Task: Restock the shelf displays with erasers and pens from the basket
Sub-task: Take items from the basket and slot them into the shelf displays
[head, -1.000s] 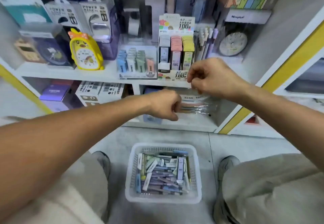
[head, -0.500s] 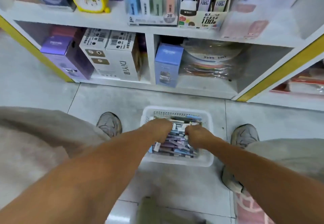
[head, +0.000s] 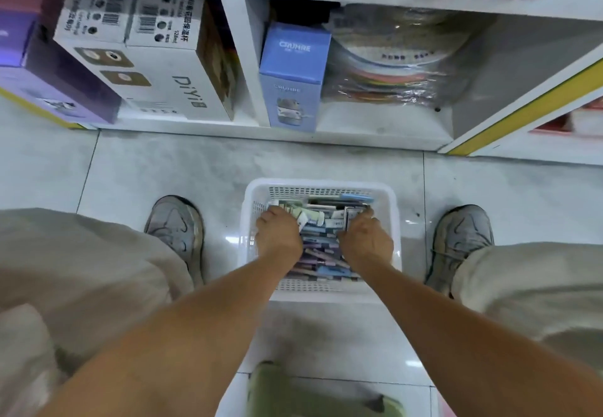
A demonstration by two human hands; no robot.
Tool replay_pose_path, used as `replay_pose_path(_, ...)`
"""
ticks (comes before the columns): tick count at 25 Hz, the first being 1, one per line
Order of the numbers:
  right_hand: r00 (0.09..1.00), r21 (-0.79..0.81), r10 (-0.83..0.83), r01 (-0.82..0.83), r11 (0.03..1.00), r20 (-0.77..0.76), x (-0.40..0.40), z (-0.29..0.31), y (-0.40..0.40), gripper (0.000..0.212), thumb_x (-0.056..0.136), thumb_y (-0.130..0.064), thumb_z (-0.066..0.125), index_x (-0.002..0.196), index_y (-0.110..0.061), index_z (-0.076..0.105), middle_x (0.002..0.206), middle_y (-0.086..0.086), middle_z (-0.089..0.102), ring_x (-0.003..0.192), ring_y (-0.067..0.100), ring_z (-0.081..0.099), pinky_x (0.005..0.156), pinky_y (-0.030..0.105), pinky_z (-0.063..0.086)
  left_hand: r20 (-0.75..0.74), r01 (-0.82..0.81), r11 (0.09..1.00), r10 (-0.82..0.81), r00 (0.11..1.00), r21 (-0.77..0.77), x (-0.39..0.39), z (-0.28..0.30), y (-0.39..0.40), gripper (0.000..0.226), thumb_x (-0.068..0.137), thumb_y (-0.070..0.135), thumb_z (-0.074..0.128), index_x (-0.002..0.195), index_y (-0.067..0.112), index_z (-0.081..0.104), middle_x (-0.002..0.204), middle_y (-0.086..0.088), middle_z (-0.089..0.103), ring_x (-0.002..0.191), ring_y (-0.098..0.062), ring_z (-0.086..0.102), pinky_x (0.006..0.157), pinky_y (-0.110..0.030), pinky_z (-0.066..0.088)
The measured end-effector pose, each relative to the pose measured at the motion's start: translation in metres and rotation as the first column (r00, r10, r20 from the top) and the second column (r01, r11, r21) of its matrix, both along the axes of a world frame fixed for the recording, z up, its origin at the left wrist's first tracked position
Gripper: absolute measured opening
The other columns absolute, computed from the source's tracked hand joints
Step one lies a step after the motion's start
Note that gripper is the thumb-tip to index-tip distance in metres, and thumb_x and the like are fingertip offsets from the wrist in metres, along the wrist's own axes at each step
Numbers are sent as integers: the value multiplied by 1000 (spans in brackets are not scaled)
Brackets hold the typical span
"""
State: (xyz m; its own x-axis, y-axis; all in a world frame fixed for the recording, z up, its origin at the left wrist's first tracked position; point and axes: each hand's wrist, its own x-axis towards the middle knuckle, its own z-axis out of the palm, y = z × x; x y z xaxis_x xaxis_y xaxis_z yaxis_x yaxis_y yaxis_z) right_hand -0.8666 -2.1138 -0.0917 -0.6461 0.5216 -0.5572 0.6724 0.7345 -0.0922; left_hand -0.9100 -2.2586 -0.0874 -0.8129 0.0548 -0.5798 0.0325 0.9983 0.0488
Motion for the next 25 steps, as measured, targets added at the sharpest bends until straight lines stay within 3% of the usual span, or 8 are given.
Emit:
replay_pose_path(3,999,36,24,-24,999,26,-1,-5,-4,65,100,-25,50,152,0,19,135,16,52,110,32,63,80,36,50,35,-88,993,86,996,76,0,-11,2,66,89,16,66,137,-7,28,133,-23,46,121,-35,47,99,-38,45)
replay_pose_path(6,1000,12,-7,8,1000,-4,1,-7,0,46,95,-17,56,134,0,38,124,16,54,97,31,67,69,34,49,76,-170,963,157,985,212,0,-18,2,71,84,3,65,141,-2,24,135,-21,44,123,-37,44,101,-42,44)
replay_pose_path(12,999,-5,36,-36,999,4,1,-11,1,43,95,-12,53,134,-1,42,115,13,63,94,30,68,74,35,55,246,-262,910,187,951,322,-3,-27,-1,60,81,3,71,130,8,36,128,-18,48,112,-31,55,93,-35,51)
replay_pose_path(14,999,-40,-48,48,998,-21,-3,-12,3,28,93,-11,54,119,-3,52,103,10,66,87,28,68,72,35,57,276,-252,905,159,948,343,-8,-24,-7,63,82,9,73,133,8,35,133,-17,43,110,-30,56,91,-34,51)
replay_pose_path(16,997,-57,-79,78,995,-12,-5,-10,3,16,91,-15,57,106,-8,59,91,4,66,80,25,66,69,32,56,216,-212,898,135,967,385,-14,-21,-11,67,81,16,74,135,7,35,140,-17,31,110,-31,56,96,-38,50)
replay_pose_path(18,999,-75,-50,49,996,-9,-3,-9,0,11,87,-22,64,95,-15,60,83,0,62,76,23,64,66,31,55,103,-144,904,111,988,402,-16,-13,-13,52,81,18,72,121,9,40,131,-13,30,91,-31,60,83,-43,55)
replay_pose_path(20,996,-133,-77,71,989,-39,0,-7,1,15,82,-26,70,85,-18,58,78,-3,62,72,21,64,60,28,51,5,-96,911,103,995,402,-13,-7,-14,40,81,19,71,105,13,40,122,-8,33,74,-26,57,64,-38,52)
replay_pose_path(25,984,-395,-164,124,910,-70,-2,6,25,18,69,-25,83,74,-16,68,72,0,69,69,18,66,55,29,54,-5,-98,799,125,992,593,-6,3,-12,35,79,17,71,102,18,45,100,3,50,75,-15,56,59,-23,45)
